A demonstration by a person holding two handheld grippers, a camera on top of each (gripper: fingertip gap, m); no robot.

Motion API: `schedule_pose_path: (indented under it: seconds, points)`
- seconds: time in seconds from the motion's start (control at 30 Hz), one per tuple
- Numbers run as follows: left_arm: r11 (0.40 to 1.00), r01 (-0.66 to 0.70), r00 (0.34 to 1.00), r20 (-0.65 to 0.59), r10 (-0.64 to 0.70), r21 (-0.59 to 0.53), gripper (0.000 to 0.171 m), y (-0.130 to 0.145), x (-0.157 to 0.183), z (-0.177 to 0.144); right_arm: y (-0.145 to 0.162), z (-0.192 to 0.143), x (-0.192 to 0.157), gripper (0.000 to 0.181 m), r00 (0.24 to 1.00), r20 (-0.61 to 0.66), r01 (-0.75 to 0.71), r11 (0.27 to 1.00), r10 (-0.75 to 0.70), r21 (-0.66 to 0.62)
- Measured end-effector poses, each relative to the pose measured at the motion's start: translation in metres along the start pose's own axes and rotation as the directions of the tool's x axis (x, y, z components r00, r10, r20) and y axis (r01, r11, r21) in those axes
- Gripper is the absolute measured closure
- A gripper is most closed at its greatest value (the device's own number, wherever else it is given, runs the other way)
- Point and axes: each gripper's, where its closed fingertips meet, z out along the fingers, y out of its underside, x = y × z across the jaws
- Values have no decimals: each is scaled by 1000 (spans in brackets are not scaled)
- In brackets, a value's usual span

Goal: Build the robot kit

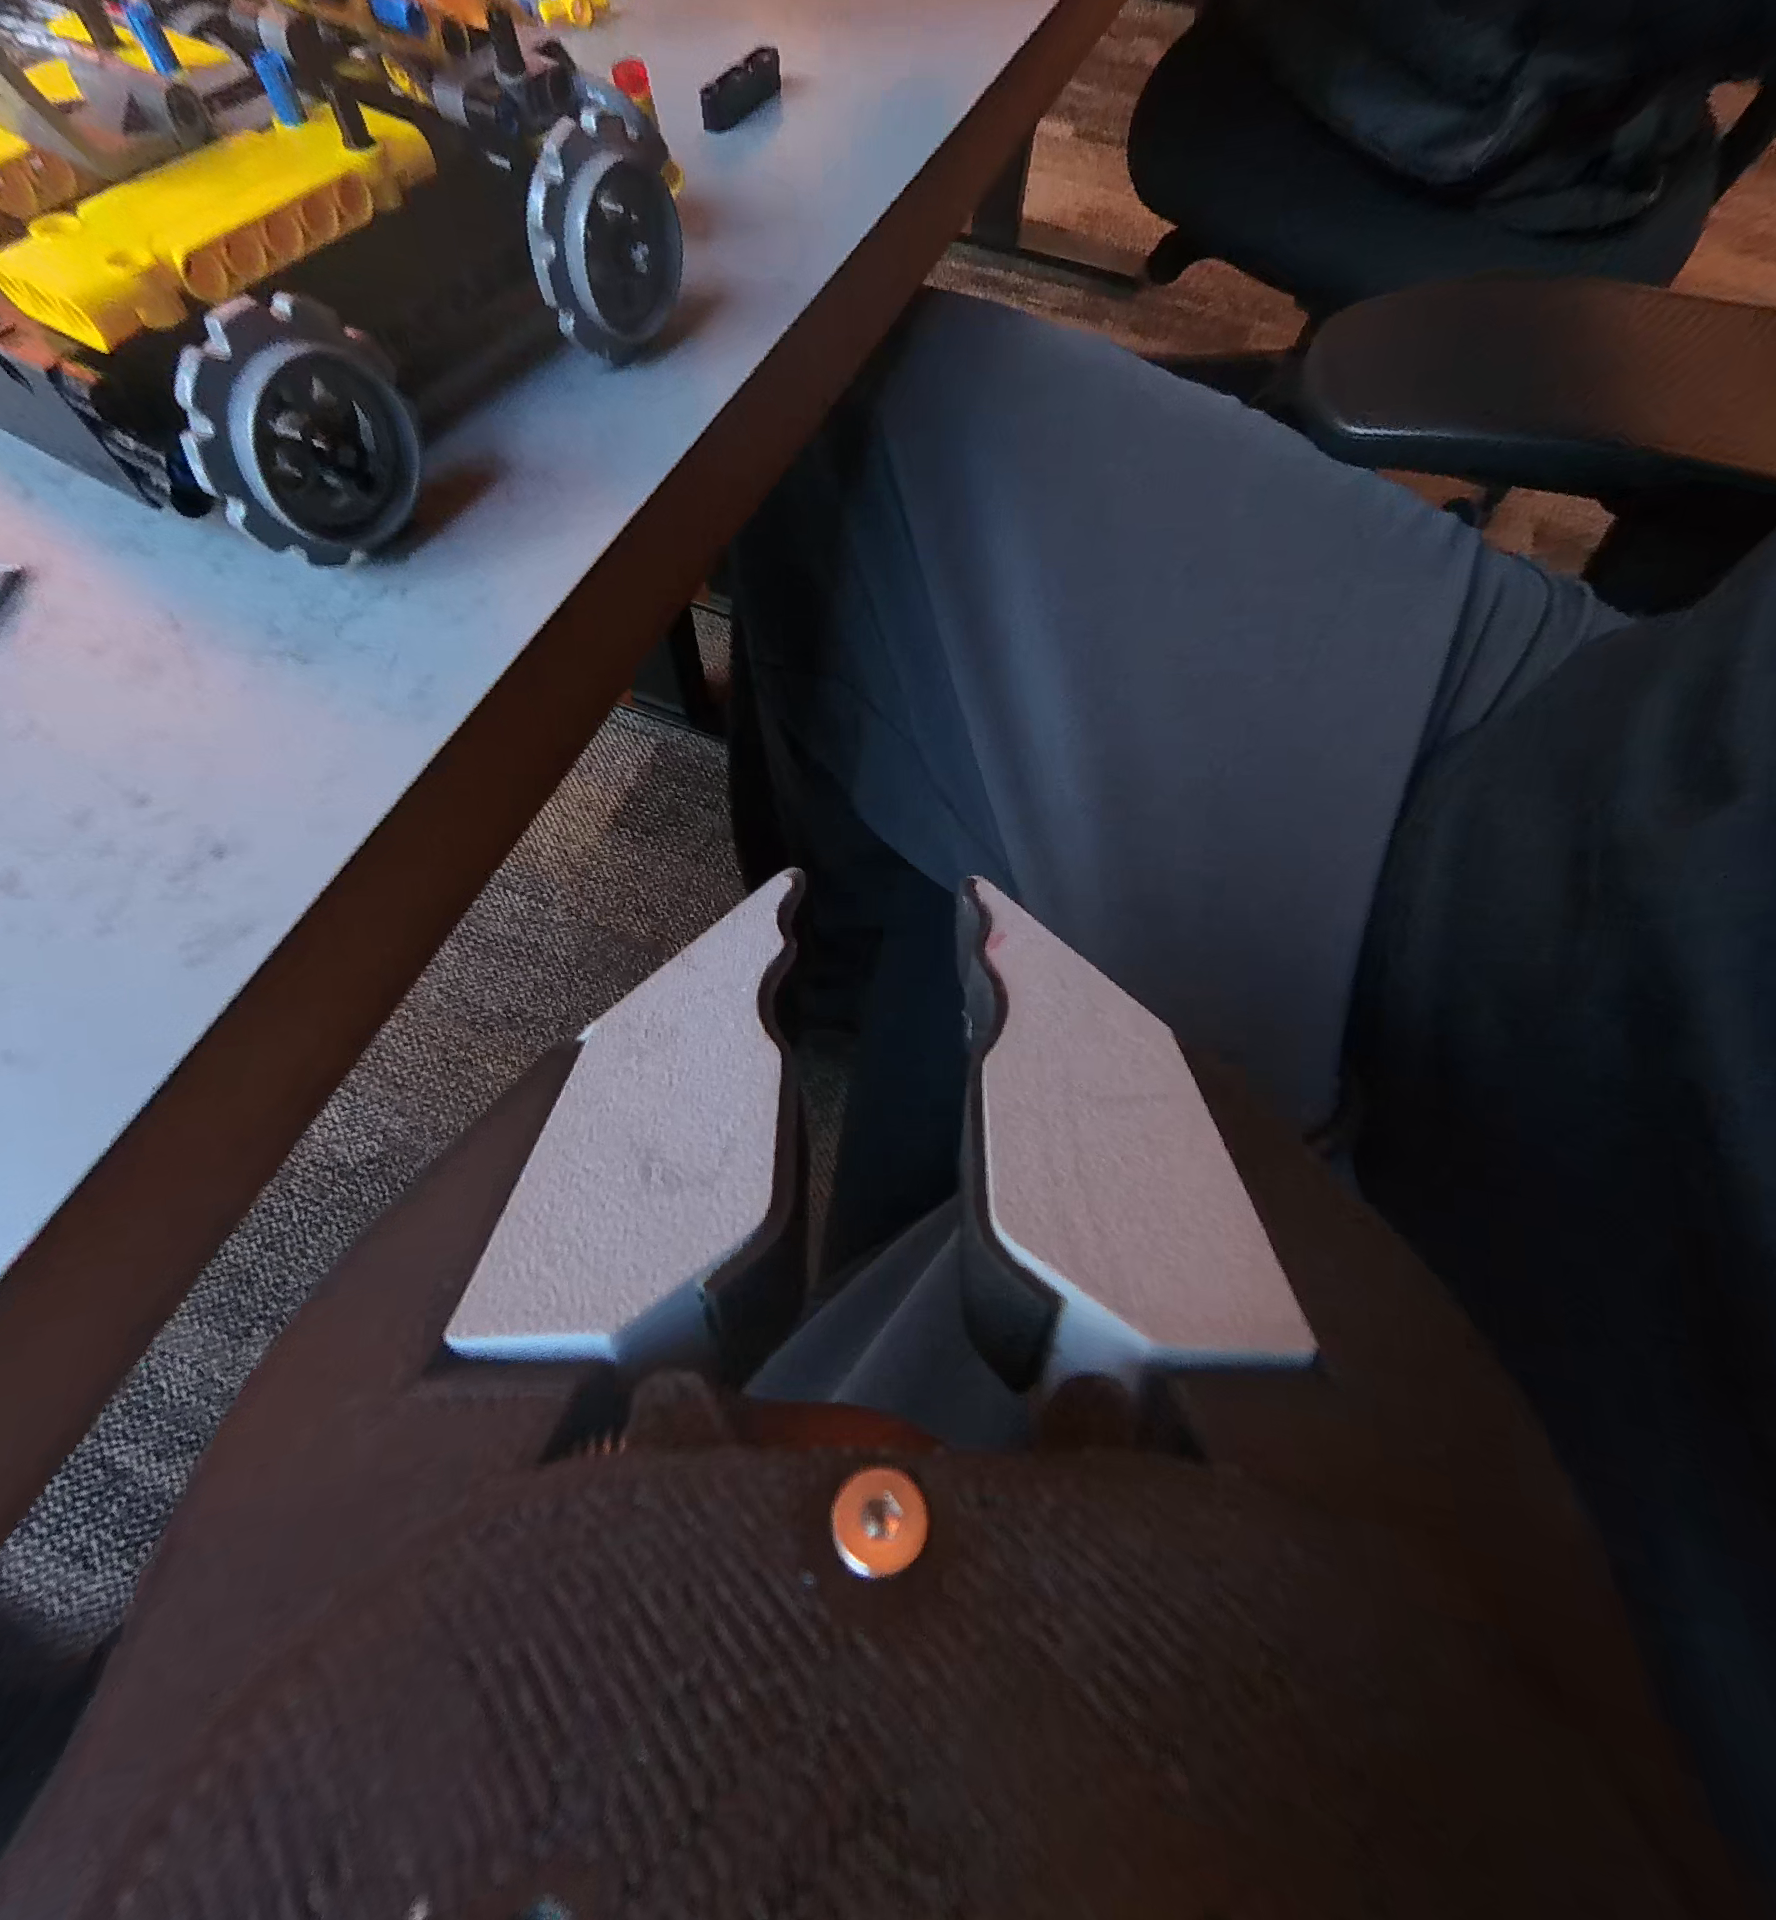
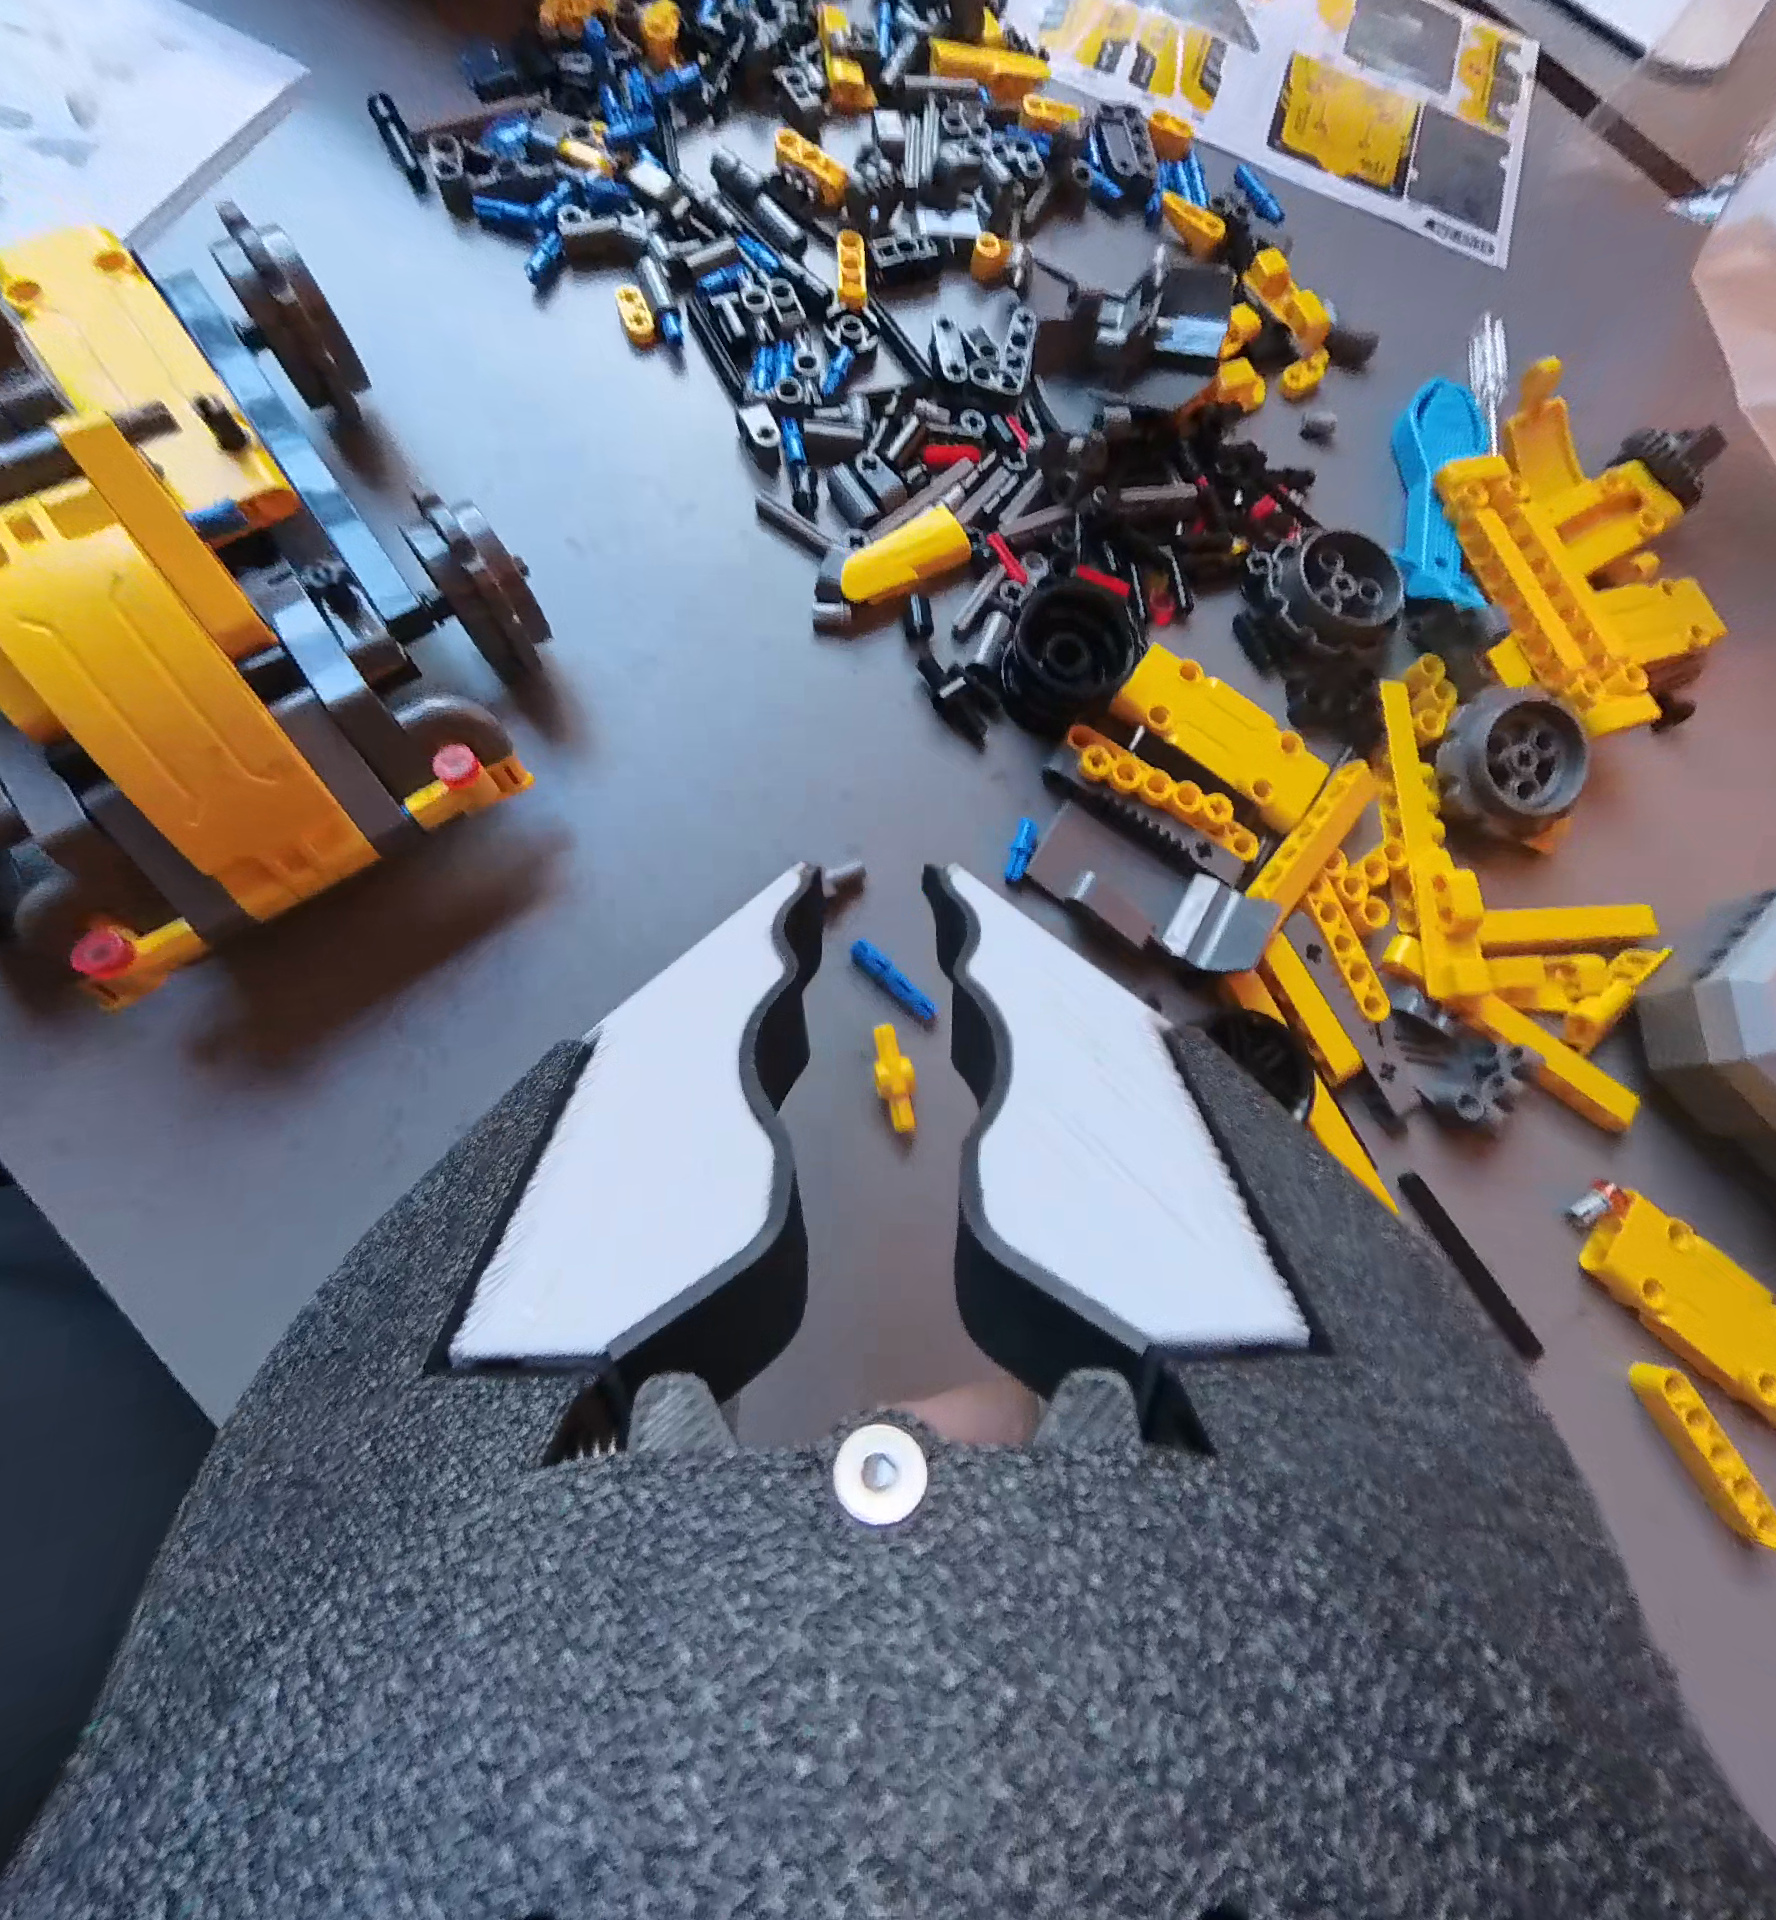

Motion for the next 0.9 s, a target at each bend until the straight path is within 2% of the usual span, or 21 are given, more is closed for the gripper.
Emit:
schedule_pose_path:
  seconds: [0.1,0.3,0.43,0.7,0.9]
  points:
    - [1000,-1,1000,4,1,-3,147,0,-1,1,-6,0,-3,161,1000,5,-21,999,21,35]
    - [1000,6,1000,-2,-7,-5,147,2,0,2,17,-12,19,162,996,-71,-57,998,56,-2]
    - [1000,9,1000,-9,-9,-9,147,2,1,4,16,-22,24,169,994,-68,-84,996,86,21]
    - [1000,3,1000,-11,-3,-11,147,0,3,7,12,2,-5,171,1000,17,-9,1000,10,-25]
    - [1000,3,1000,-9,-3,-13,147,1,2,7,11,17,-14,169,995,20,99,991,-98,-87]
